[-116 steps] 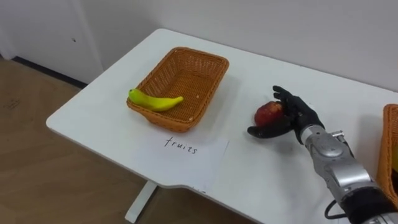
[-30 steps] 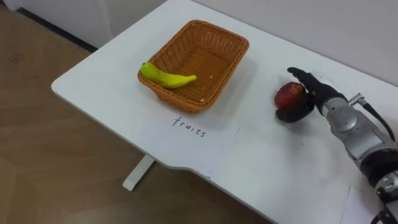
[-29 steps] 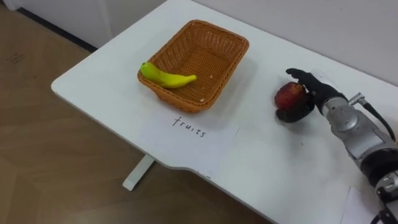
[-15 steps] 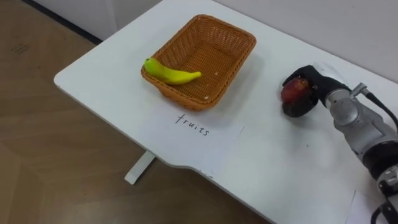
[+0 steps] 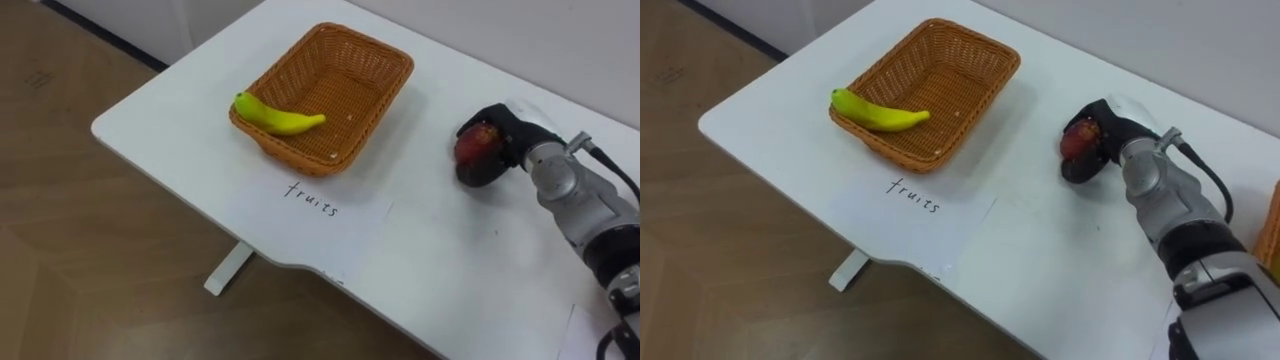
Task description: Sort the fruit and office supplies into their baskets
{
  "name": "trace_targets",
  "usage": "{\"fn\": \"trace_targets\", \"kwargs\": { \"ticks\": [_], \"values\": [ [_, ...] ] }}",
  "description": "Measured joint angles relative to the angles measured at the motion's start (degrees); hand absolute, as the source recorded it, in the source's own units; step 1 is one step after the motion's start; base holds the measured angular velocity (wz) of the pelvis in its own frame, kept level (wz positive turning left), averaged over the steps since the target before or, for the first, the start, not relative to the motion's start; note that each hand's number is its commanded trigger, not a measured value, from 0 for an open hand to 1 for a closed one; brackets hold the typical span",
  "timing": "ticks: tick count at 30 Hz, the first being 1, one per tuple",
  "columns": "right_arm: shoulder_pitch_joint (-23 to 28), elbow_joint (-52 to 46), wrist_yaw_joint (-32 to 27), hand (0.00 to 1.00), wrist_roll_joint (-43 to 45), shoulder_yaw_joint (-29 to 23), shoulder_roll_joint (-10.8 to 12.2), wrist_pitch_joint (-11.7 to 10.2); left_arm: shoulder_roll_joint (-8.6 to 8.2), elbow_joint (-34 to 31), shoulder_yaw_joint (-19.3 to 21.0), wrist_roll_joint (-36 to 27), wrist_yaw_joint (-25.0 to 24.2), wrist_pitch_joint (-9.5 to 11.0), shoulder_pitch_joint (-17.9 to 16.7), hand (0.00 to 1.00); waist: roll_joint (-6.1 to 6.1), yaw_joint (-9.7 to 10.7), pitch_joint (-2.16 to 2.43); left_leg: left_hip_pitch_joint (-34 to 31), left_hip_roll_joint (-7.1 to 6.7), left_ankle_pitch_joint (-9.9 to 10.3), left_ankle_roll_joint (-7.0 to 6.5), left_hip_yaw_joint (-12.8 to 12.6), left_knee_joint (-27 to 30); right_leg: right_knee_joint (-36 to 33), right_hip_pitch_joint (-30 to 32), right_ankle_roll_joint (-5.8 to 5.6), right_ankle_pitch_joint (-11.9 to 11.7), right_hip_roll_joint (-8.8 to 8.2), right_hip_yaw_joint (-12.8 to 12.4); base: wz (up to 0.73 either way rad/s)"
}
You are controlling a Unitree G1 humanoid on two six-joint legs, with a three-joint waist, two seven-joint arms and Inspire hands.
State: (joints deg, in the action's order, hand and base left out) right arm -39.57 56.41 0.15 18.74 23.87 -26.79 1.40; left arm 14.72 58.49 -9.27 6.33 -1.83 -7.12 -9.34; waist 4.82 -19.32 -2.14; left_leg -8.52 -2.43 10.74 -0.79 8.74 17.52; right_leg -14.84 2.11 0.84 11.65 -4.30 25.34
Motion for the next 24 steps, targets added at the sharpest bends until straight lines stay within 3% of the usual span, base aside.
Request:
{"fn": "trace_targets", "kwargs": {
  "ticks": [6,15,21,24],
  "values": [
    [-0.1,-0.2,0.5,1.0,0.4,0.0,-0.4,0.9,0.02,-0.2,0.0,0.0,0.0,0.0,0.1,0.0,-0.13,0.1,0.14,0.1,0.01,0.0,0.03,0.0,-0.2,0.0,0.0,0.0,0.0,-0.01,0.0,0.0],
    [1.5,-4.9,3.4,1.0,-0.3,-0.4,-0.3,2.4,0.02,-0.3,1.8,0.6,-1.1,0.1,0.3,0.0,0.26,0.4,0.91,1.5,0.0,-0.1,0.06,-0.4,-1.3,0.1,-0.8,-0.04,0.0,-0.17,-0.2,-0.02],
    [3.9,-15.7,5.9,1.0,1.2,-0.6,-0.3,3.0,-0.24,-1.0,2.9,0.7,-1.5,0.0,-1.6,0.0,0.75,2.7,1.14,2.8,-0.22,-0.2,-0.04,0.1,-1.5,0.5,-2.3,-0.24,0.1,-0.65,0.3,0.06],
    [5.2,-20.4,6.8,1.0,2.2,-0.6,-0.2,3.5,-0.6,-0.6,5.0,1.1,-1.7,0.0,-2.1,0.0,0.91,3.5,1.28,5.4,-0.29,-0.2,-0.1,0.1,-2.1,1.3,-5.4,-0.97,0.5,-0.8,1.2,0.17]
  ]
}}
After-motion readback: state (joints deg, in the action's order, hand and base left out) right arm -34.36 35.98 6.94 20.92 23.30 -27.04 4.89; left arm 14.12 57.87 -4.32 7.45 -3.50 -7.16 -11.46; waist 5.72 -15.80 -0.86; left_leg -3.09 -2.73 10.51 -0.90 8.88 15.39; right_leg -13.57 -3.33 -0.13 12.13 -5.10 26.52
